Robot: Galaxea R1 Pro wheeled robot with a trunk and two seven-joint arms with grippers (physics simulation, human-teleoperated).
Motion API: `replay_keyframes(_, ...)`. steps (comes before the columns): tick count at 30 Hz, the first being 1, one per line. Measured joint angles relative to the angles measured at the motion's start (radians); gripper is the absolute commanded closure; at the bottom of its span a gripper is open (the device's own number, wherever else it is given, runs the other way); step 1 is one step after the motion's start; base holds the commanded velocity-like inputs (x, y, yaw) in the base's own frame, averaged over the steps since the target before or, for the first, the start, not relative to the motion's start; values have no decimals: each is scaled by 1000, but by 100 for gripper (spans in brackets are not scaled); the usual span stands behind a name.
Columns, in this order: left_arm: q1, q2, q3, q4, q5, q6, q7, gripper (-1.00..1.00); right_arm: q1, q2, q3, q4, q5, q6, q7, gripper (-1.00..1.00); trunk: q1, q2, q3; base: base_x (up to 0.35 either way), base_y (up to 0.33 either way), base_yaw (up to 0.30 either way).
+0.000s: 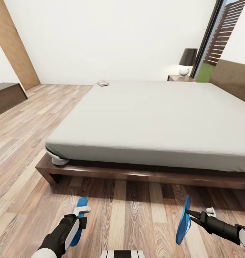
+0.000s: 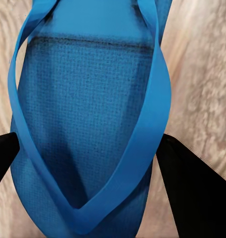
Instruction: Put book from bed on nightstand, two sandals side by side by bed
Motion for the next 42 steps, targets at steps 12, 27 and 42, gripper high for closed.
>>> replay_keyframes(12, 0, -1, -1, 1, -1, 0, 0, 100, 0, 0, 0, 0, 0, 0, 0, 100, 5, -3, -46, 0, 0, 0)
replay_keyframes(27, 0, -1, 0, 1, -2, -81, 1, 100, 0, 0, 0, 0, -2, 1, 0, 100, 12, -6, -101, 0, 0, 0)
replay_keyframes(42, 0, 0, 1, 10, -1, -157, 2, 100, 0, 1, 0, 0, 0, 0, 0, 100, 15, -8, -128, 0, 0, 0)
